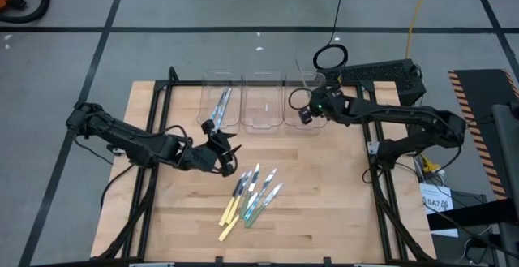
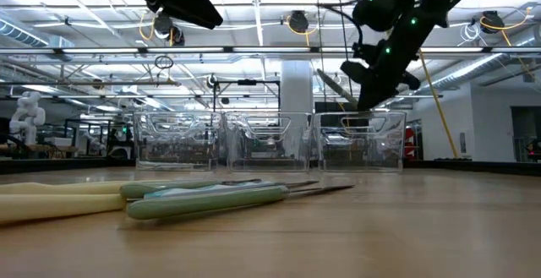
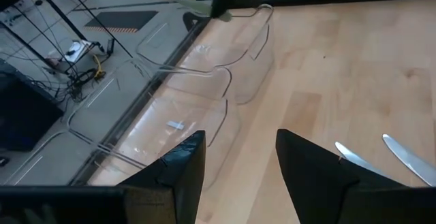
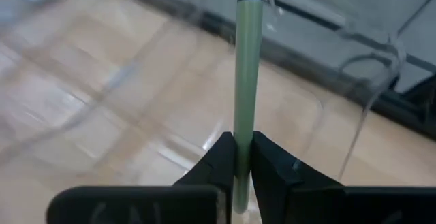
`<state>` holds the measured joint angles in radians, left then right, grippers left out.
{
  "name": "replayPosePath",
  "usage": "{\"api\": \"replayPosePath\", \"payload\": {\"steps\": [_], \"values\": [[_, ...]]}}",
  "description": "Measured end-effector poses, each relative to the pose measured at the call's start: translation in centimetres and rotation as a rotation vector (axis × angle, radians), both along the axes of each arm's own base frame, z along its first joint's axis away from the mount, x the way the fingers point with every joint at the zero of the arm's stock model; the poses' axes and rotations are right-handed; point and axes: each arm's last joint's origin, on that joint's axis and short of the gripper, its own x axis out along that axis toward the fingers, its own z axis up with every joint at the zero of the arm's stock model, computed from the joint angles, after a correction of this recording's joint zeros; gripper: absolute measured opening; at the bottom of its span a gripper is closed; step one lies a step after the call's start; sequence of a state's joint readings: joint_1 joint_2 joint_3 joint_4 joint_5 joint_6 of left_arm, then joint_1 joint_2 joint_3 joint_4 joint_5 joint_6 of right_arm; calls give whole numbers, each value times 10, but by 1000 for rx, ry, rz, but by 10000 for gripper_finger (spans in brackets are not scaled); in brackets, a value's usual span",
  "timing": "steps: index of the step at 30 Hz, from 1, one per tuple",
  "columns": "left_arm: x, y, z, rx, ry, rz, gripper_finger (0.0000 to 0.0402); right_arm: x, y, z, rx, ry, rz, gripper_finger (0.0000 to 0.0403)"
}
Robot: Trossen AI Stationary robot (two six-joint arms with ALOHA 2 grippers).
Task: Sort silverware by color (type)
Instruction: Put the green knife into the right transparent bin
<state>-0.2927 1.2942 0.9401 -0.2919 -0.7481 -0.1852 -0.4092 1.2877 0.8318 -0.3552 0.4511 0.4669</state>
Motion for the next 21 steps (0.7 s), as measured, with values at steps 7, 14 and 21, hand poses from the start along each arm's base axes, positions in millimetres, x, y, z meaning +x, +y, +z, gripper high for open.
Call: {"api": "replayPosePath", "payload": {"steps": [7,14,21], "values": [[3,7,0,-29,-2,-4,188,-2,-10,-10,24,51,-38,29],[3,8,0,-65,-7,-15,188,-3,-14,-27,86,142,-70,30],[3,7,-1,-80,-13,-9,188,-4,-15,-33,112,174,-85,34]]}}
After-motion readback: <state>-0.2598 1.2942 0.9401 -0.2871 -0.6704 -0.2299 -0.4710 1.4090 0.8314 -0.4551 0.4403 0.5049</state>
